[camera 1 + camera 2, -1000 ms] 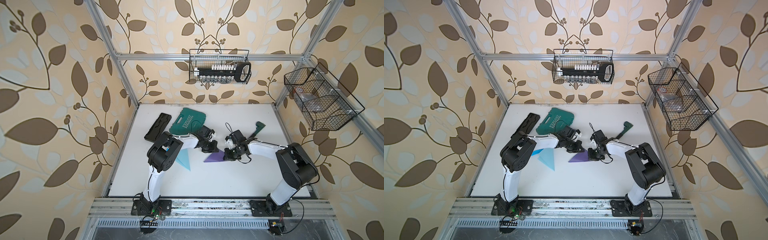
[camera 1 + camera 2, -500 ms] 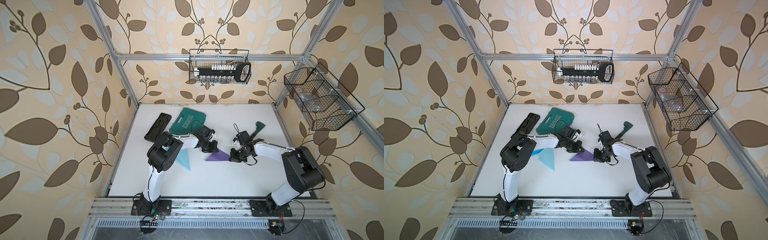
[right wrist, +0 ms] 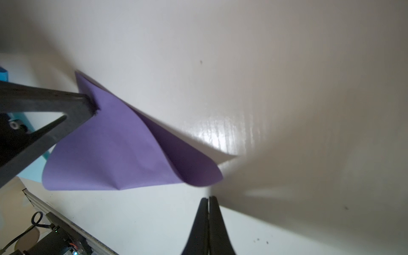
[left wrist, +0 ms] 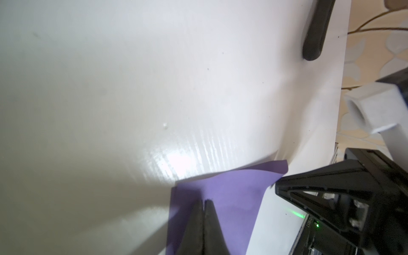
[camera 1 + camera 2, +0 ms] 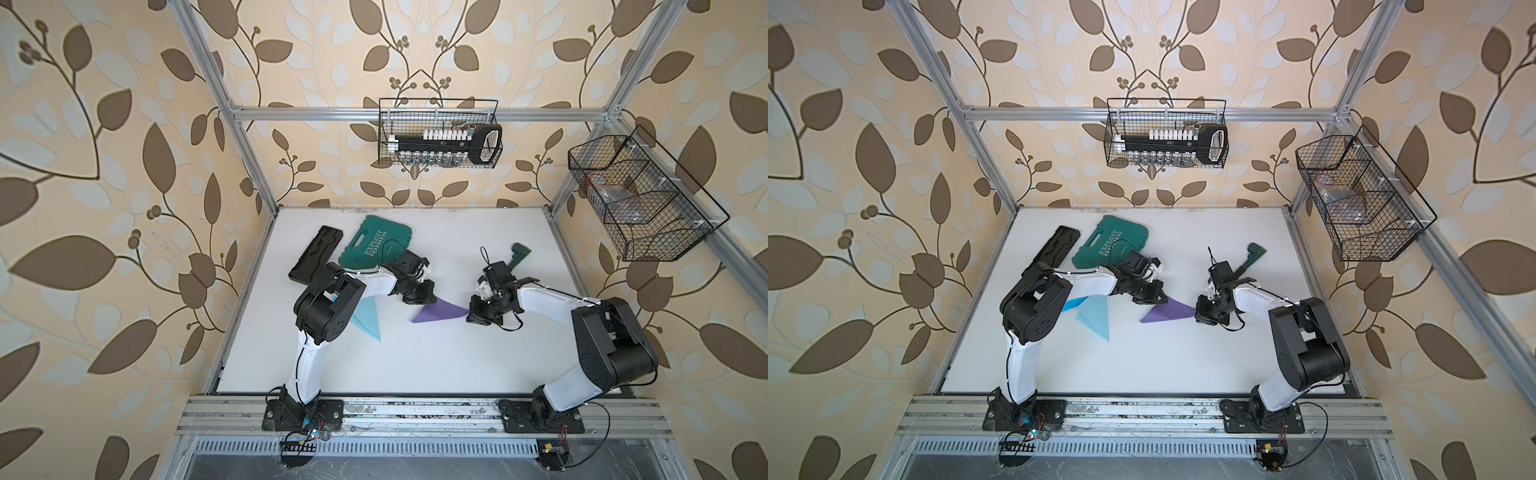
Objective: Fold the square paper diagonally
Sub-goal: Fold the paper at the center of the board.
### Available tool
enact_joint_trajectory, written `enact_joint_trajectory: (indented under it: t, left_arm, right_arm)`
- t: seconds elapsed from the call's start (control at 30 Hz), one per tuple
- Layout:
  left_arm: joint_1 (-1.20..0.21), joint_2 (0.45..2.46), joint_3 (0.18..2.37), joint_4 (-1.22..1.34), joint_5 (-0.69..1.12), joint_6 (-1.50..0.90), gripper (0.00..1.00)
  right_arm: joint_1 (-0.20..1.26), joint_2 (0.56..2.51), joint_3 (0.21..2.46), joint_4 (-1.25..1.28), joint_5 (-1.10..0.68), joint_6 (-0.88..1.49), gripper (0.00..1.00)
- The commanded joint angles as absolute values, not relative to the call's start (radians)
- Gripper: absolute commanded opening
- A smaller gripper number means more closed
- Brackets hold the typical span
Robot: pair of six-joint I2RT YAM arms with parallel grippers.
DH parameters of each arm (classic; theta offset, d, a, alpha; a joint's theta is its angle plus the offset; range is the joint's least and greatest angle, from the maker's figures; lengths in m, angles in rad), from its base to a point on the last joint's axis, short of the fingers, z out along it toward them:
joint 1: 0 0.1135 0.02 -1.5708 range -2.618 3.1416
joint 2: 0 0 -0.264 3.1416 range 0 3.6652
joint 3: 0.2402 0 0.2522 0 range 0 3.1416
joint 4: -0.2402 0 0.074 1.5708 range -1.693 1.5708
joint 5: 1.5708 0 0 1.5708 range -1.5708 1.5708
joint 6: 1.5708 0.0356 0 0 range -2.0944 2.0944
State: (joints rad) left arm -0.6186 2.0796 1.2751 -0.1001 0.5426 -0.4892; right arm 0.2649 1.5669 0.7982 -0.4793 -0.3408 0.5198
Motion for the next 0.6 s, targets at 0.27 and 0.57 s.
enact_joint_trajectory:
  t: [0.27,0.57]
  left_arm:
    - [-0.604,2.132,1.243,-0.225,0.425,-0.461,0.0]
    - [-0.604,2.128,1.241,-0.225,0.426,-0.459,0.0]
  right_arm:
    - [0.378,1.614,0.929,-0.513,-0.339,0.543,0.0]
    - [0.393,1.737,0.979,-0.539,-0.294,0.534,0.0]
